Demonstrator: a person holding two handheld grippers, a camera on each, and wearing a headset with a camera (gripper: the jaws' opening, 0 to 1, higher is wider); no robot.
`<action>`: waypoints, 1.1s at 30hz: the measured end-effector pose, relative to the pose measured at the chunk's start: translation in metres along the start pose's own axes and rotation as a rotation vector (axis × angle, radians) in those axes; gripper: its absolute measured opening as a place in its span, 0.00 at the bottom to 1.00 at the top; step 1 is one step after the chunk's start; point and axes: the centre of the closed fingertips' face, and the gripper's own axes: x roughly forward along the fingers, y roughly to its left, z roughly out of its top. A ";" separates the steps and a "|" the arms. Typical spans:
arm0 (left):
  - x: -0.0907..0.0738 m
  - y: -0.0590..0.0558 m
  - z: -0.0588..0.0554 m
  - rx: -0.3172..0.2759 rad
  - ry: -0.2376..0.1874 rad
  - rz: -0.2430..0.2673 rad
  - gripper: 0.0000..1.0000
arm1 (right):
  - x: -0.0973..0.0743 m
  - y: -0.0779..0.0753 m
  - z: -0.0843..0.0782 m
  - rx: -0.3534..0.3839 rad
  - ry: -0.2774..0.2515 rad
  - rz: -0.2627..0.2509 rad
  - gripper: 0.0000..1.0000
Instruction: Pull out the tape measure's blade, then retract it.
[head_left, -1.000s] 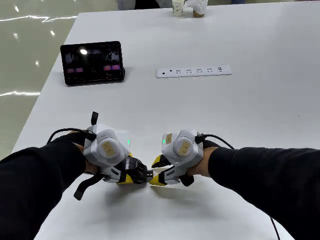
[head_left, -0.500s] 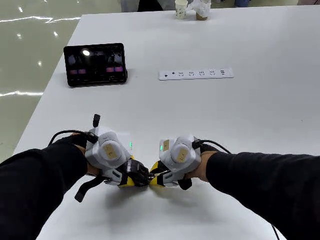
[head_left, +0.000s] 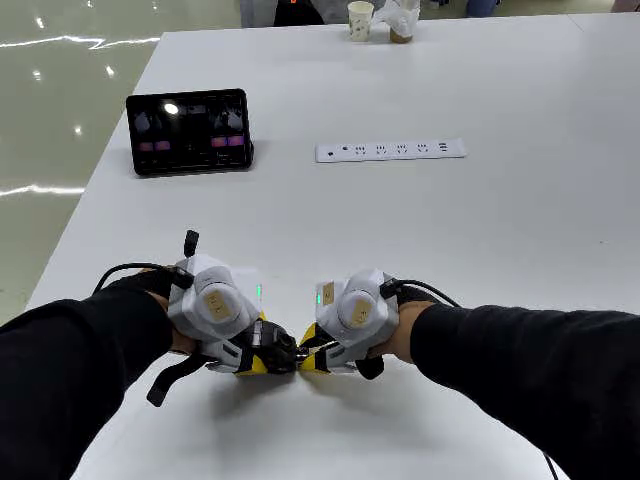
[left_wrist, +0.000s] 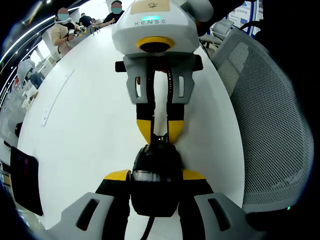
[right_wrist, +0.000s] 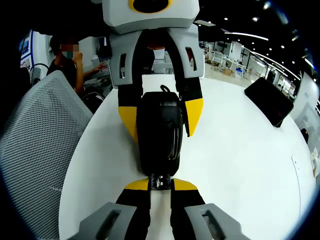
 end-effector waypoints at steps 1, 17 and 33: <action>0.000 0.000 0.000 0.000 -0.001 0.000 0.31 | 0.000 0.000 0.000 0.002 -0.001 0.001 0.11; 0.001 0.001 -0.001 -0.005 0.012 0.002 0.31 | -0.006 -0.001 -0.007 0.021 0.015 0.003 0.11; 0.000 0.000 -0.001 -0.002 0.016 0.000 0.31 | -0.010 -0.001 -0.012 0.027 0.019 0.003 0.11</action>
